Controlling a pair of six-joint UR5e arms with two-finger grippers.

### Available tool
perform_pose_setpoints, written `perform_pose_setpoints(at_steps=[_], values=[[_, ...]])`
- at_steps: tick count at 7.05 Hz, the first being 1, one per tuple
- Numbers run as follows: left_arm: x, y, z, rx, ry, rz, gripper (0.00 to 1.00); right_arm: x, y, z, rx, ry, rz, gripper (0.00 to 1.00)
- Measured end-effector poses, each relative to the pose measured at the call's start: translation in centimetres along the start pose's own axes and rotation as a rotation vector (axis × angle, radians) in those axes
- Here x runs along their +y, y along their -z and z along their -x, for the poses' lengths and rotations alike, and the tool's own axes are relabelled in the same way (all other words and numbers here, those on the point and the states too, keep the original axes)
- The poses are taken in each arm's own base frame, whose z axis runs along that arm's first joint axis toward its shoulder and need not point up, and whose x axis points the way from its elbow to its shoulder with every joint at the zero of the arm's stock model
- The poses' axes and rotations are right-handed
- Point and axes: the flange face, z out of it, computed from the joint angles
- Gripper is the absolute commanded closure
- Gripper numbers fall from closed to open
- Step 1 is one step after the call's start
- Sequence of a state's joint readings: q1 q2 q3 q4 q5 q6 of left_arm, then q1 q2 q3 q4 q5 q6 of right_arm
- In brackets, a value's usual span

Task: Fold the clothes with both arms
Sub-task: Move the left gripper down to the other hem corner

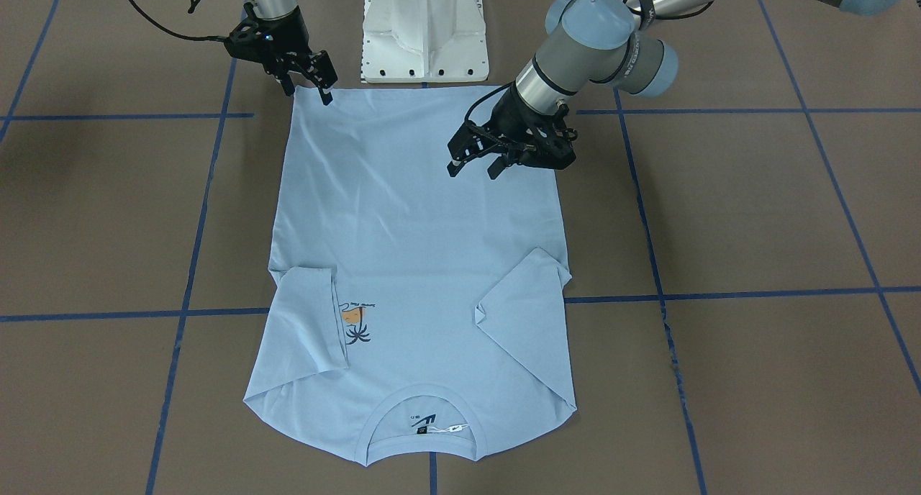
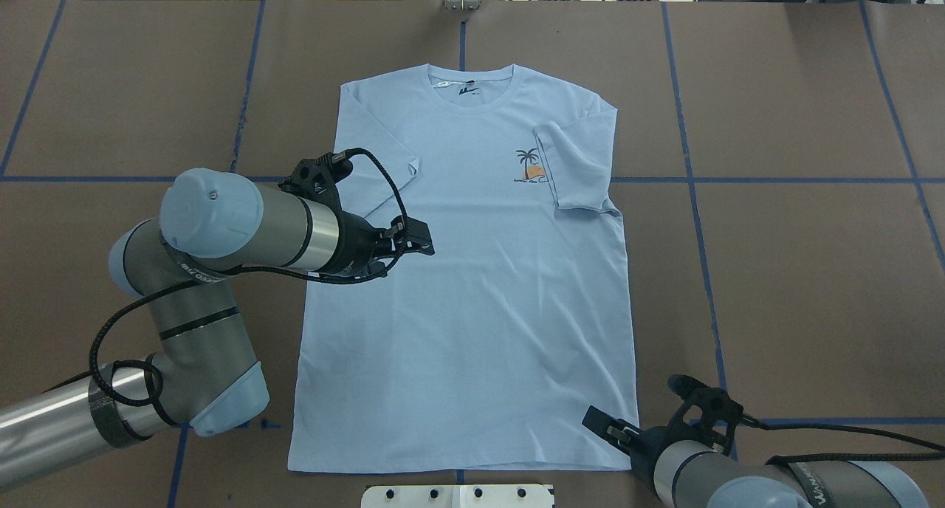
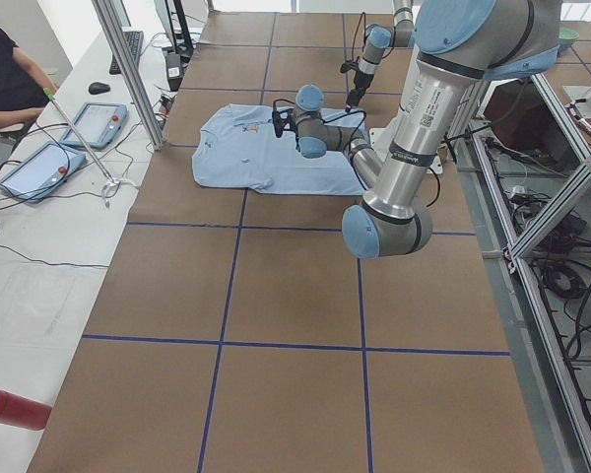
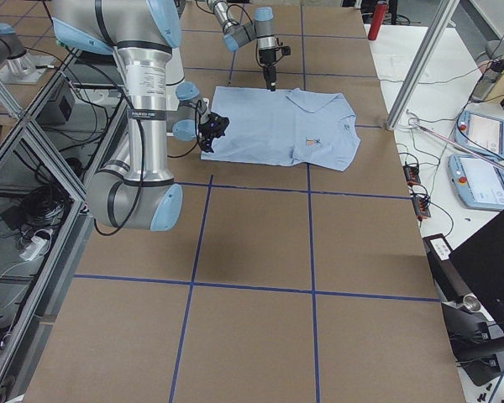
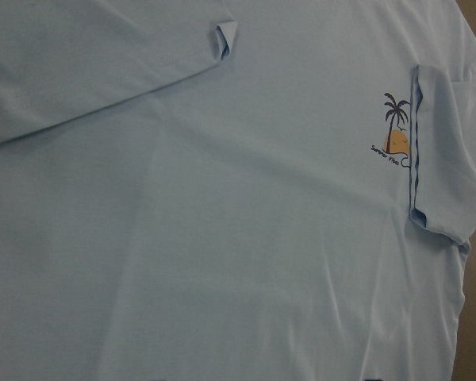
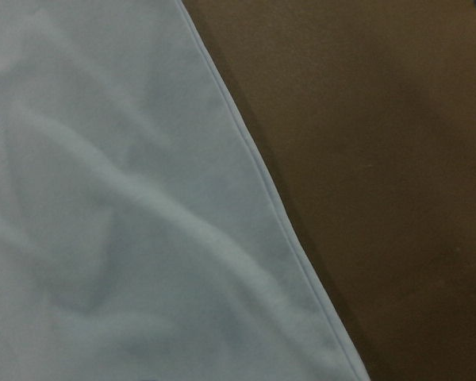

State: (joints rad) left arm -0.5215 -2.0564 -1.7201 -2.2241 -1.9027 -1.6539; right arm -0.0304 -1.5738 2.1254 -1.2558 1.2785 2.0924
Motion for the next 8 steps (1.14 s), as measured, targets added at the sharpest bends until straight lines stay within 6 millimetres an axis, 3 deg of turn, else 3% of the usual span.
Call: perform_pose_setpoints(at_steps=[1, 3, 4, 8], values=[[0.1, -0.1, 0.1, -0.003, 0.004, 0.002, 0.13, 0.7, -0.1, -0.8, 0.012, -0.009, 0.000, 0.26], [0.2, -0.2, 0.3, -0.006, 0.006, 0.003, 0.12, 1.5, -0.3, -1.5, 0.019, -0.017, -0.005, 0.88], [0.2, -0.2, 0.3, -0.006, 0.006, 0.003, 0.12, 1.5, -0.4, -1.8, 0.023, -0.015, -0.008, 1.00], [0.9, 0.1, -0.4, 0.008, 0.041, 0.014, 0.13, 2.4, 0.6, -3.6, 0.026, 0.021, -0.011, 1.00]])
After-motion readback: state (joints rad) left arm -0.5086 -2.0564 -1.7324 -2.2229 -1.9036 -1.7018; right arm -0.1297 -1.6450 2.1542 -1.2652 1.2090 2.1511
